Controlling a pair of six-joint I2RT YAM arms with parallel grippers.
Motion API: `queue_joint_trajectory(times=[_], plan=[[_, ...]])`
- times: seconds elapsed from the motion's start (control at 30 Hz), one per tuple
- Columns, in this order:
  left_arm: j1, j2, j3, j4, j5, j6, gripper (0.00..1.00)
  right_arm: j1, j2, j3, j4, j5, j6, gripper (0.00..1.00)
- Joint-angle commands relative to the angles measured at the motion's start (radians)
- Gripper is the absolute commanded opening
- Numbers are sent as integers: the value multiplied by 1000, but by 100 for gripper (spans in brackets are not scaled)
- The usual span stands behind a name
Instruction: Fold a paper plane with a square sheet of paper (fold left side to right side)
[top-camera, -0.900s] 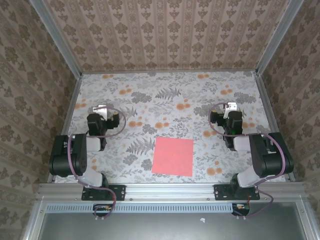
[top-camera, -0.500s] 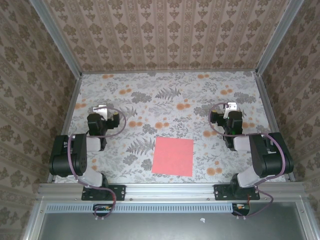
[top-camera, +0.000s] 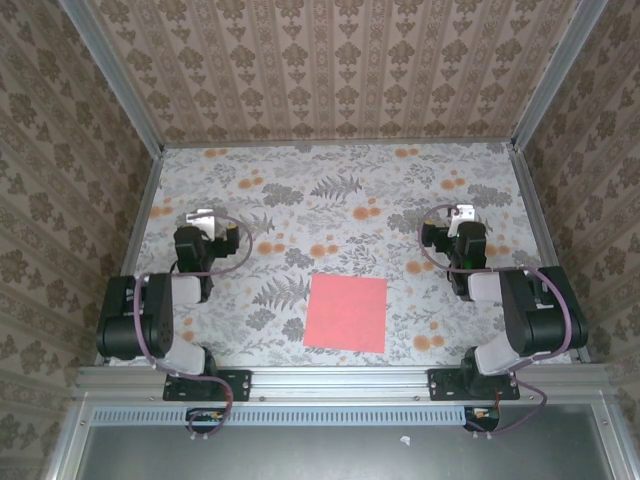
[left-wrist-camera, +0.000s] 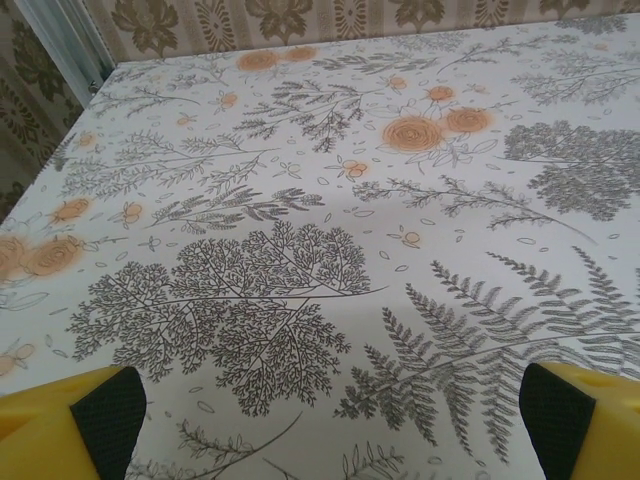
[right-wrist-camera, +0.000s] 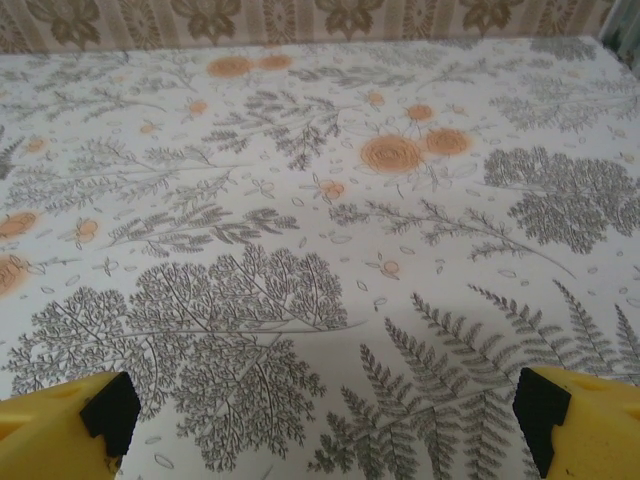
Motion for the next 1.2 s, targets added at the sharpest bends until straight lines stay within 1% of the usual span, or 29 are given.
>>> queue_joint_trajectory(times=[0.0, 0.1, 0.17, 0.23, 0.3, 0.37, 0.43, 0.57, 0.63, 0.67, 0.7, 0.77, 0.87, 0.93, 1.07, 1.17], plan=[[-29, -170, 34, -137, -54, 24, 100, -3, -152, 94, -219, 29, 39, 100], [-35, -276, 140, -370, -34, -51, 100, 2, -264, 166, -427, -23, 81, 100], [-38, -307, 246, -571, 14, -118, 100, 11, -327, 219, -571, -43, 153, 100], [-56, -321, 320, -710, 73, -167, 100, 27, -371, 258, -667, -96, 211, 100], [-99, -340, 360, -791, 119, -212, 100, 62, -403, 293, -752, -132, 255, 100], [-168, -358, 384, -852, 171, -256, 100, 117, -420, 334, -864, -151, 289, 100], [-246, -366, 385, -882, 185, -318, 100, 192, -420, 370, -957, -157, 317, 100], [-400, -337, 342, -854, 214, -459, 99, 404, -363, 430, -1150, -152, 371, 100], [-476, -314, 326, -840, 225, -490, 98, 511, -309, 453, -1234, -148, 391, 100], [-503, -303, 320, -830, 223, -509, 98, 573, -271, 471, -1283, -146, 390, 100], [-521, -295, 314, -822, 228, -516, 98, 608, -245, 486, -1325, -135, 389, 100], [-550, -282, 296, -806, 218, -545, 97, 713, -180, 517, -1400, -88, 390, 100], [-563, -271, 250, -771, 219, -612, 95, 828, -82, 560, -1459, -22, 378, 100], [-566, -278, 221, -775, 206, -645, 95, 884, -12, 589, -1489, 9, 372, 100], [-568, -341, 154, -824, 116, -694, 95, 968, 120, 653, -1536, 73, 349, 100], [-567, -416, 115, -879, 41, -712, 95, 998, 199, 695, -1546, 98, 333, 100]])
